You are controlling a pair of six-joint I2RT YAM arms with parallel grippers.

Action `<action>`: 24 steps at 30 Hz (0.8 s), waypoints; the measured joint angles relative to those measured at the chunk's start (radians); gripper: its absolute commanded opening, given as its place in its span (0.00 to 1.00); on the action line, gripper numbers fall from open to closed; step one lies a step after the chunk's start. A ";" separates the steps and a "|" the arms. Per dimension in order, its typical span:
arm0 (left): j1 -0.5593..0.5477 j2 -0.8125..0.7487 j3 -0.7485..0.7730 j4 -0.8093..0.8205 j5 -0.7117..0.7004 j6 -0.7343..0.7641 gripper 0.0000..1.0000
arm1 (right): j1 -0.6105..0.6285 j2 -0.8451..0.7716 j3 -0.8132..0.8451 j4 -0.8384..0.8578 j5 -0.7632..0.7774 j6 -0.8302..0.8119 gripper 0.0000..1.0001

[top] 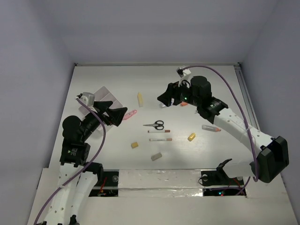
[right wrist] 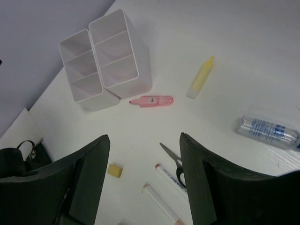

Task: Sort the stationery into containers
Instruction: Pick up the pen from the center of the board.

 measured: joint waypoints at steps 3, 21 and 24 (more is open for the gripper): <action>-0.005 0.017 0.000 -0.001 0.001 0.002 0.99 | 0.000 0.000 -0.013 -0.035 0.004 -0.016 0.48; -0.050 0.036 0.000 0.002 0.003 0.009 0.24 | 0.068 0.343 0.085 -0.084 0.150 -0.027 0.65; -0.056 0.033 0.001 -0.009 -0.032 0.024 0.21 | 0.091 0.523 0.225 -0.097 0.188 -0.043 0.66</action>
